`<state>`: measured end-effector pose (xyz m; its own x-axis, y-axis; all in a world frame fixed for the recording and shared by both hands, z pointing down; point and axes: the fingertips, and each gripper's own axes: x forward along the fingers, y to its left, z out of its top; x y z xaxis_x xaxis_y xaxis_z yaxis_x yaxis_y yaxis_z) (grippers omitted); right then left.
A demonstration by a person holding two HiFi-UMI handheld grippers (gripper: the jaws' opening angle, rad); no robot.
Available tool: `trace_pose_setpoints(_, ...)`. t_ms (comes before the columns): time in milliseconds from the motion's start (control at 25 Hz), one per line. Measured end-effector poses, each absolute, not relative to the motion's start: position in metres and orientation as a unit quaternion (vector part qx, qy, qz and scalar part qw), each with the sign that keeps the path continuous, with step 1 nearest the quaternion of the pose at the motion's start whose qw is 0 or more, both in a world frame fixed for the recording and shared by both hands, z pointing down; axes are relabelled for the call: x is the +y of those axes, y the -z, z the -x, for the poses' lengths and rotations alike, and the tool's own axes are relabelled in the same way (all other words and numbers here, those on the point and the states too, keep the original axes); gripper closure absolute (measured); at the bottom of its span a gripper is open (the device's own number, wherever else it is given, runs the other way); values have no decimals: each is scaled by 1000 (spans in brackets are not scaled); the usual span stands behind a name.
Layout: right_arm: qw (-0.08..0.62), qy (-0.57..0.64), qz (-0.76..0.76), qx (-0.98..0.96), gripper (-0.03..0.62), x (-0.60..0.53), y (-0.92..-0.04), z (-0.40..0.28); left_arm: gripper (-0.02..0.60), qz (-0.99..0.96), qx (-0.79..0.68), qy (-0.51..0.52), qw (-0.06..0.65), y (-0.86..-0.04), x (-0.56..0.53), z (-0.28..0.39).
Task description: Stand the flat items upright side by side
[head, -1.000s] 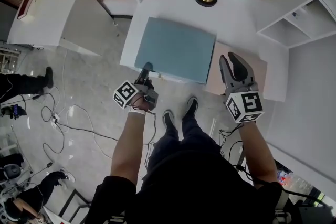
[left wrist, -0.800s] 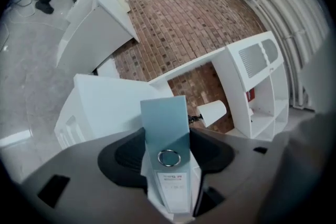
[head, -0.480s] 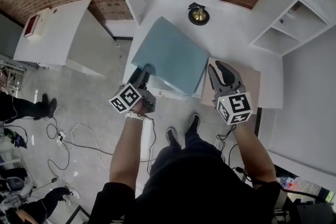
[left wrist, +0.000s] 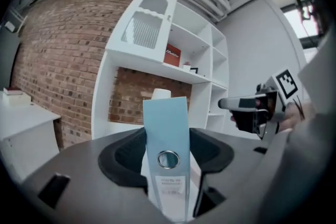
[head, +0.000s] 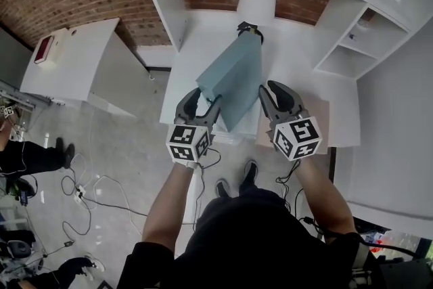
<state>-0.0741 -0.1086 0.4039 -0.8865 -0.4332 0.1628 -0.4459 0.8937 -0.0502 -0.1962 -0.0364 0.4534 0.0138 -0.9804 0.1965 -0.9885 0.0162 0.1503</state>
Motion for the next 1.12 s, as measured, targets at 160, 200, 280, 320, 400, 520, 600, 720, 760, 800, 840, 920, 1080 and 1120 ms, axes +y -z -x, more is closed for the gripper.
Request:
trace_pose_setpoints(160,66,-74,-228,-969,483,-106,-400,74,322,-712,-696,-52,78,-446,-43,167)
trace_pose_setpoints(200,65,-86,-227,-968,480,-105,-401,73,322,-715,-693,-64,67,-446,-44,161)
trace_pose_setpoints(280,65,-103,-232,-965,480,-101,-403,69,322,-724,-682,-91,50,-448,-45,149)
trace_pose_setpoints(320,66,-105,-237,-964,480,-100,-404,66,324,-727,-677,-101,45,-449,-45,146)
trace_pose_setpoints(400,69,-105,-247,-961,480,-97,-403,62,325,-730,-674,-109,48,-450,-45,144)
trace_pose_setpoints(520,68,-118,-256,-957,477,-95,-405,56,325,-724,-678,-108,73,-459,-48,149)
trace_pose_setpoints(600,62,-131,-262,-954,473,-94,-403,53,325,-725,-675,-112,82,-466,-51,148)
trace_pose_setpoints(720,60,-131,-274,-951,470,-91,-401,48,325,-731,-668,-114,83,-468,-58,143)
trace_pose_setpoints(760,61,-129,-278,-950,470,-89,-400,47,325,-732,-666,-114,85,-468,-60,143)
trace_pose_setpoints(800,62,-127,-282,-949,470,-87,-400,45,325,-733,-665,-114,86,-468,-63,143)
trace_pose_setpoints(840,64,-125,-286,-948,470,-85,-400,43,325,-734,-664,-116,87,-467,-65,143)
trace_pose_setpoints(920,70,-122,-294,-945,470,-84,-403,38,325,-735,-661,-120,88,-468,-71,143)
trace_pose_setpoints(1080,78,-125,-304,-941,470,-91,-413,27,325,-737,-657,-120,102,-469,-91,142)
trace_pose_setpoints(1120,77,-128,-306,-940,470,-95,-414,25,325,-739,-655,-118,105,-470,-97,141)
